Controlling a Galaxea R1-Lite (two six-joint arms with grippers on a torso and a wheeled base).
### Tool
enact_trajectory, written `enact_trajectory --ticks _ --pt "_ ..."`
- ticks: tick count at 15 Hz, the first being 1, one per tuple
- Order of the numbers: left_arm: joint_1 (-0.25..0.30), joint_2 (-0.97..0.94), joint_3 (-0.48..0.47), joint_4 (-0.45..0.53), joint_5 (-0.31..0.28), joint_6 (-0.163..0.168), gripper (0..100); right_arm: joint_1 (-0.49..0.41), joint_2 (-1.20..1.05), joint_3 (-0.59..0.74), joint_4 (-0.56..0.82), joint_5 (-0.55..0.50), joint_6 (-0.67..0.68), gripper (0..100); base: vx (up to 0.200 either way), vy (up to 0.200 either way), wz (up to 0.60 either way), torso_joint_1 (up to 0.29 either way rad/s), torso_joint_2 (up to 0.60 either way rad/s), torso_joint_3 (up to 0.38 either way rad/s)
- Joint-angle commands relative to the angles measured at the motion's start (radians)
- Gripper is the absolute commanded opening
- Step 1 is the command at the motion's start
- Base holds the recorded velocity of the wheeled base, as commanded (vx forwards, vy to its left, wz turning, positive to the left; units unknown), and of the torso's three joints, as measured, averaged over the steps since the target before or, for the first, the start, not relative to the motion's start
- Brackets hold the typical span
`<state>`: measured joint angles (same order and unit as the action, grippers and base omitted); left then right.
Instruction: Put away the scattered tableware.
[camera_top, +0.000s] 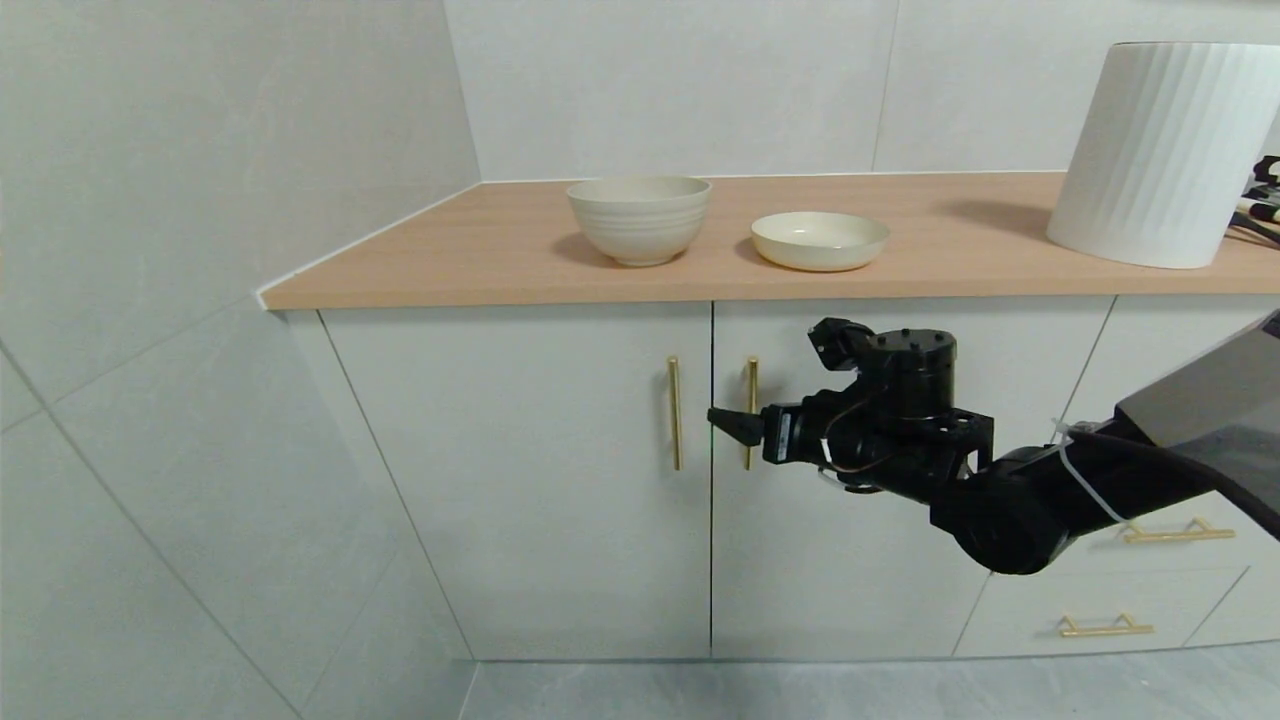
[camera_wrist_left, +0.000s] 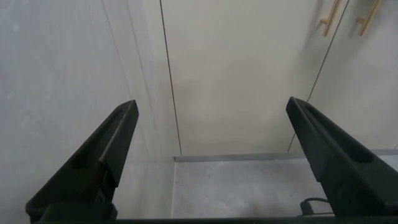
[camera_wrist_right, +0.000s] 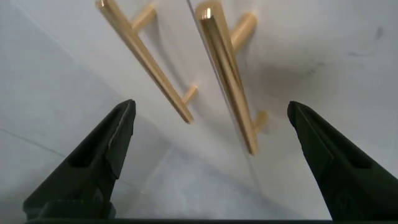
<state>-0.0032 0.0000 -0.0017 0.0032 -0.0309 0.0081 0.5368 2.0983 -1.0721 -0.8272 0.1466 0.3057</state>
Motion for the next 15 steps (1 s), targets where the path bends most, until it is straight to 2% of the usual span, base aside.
enact_trajectory --ticks 1,6,15 --pt "0.0 0.002 0.0 0.0 0.0 0.0 100 0.0 0.009 -0.017 0.002 0.005 0.035 100 0.0 0.0 0.0 0.0 0.0 0.0" --pt "0.0 0.0 0.0 0.0 0.0 0.001 100 0.008 0.005 -0.015 0.002 0.082 0.121 100 0.0 0.0 0.0 0.0 0.0 0.0" --pt "0.0 0.002 0.0 0.0 0.0 0.0 100 0.046 0.048 -0.009 -0.07 0.08 0.13 100 0.0 0.0 0.0 0.0 0.0 0.0"
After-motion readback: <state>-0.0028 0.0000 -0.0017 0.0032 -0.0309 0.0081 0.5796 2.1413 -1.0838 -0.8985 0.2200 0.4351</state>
